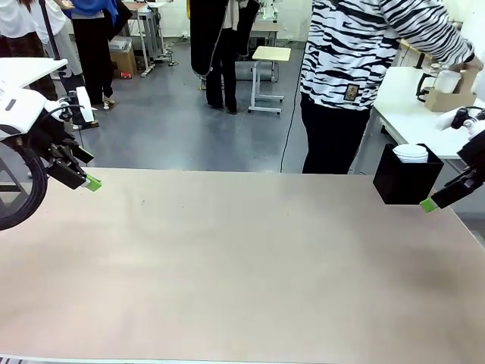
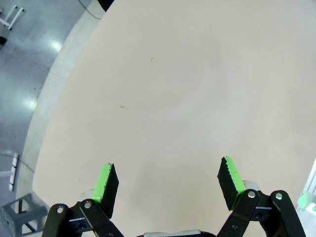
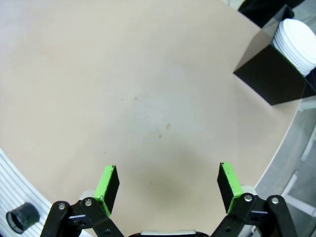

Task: Pour a drink into a cup and package it in a carrier.
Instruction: Insert the held 600 ml Paper Cup into the Cup Carrier.

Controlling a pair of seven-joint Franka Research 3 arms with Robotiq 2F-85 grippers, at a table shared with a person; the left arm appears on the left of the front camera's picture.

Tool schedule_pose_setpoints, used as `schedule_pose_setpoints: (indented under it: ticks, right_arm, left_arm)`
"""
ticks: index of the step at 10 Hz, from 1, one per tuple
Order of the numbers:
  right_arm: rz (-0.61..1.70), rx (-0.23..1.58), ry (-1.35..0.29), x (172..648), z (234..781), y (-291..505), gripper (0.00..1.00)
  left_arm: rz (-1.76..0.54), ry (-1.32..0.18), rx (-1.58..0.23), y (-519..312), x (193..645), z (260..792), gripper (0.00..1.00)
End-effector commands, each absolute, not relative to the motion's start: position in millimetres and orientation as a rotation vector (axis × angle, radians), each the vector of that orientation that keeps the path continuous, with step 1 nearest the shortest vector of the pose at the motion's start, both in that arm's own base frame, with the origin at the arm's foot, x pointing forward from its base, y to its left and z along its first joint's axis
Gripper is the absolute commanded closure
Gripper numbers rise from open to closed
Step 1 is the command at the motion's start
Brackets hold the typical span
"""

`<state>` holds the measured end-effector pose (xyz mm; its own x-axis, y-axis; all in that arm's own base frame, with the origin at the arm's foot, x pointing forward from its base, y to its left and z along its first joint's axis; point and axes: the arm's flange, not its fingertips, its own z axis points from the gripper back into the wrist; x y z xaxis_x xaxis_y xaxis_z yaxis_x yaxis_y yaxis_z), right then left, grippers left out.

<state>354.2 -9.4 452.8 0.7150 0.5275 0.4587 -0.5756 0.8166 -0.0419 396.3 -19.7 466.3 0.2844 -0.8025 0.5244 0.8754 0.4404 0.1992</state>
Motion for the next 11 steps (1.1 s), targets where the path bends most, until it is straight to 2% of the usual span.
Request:
schedule_pose_setpoints:
  ticks: [1,11]
  right_arm:
    - [0.628,0.108,-0.496,358.0,451.4,-9.5,0.0]
    - [0.628,0.108,-0.496,358.0,451.4,-9.5,0.0]
  left_arm:
    - [-1.116,-0.62,-0.136,-20.2,395.9,465.4,0.0]
    - [-1.116,-0.62,-0.136,-20.2,395.9,465.4,0.0]
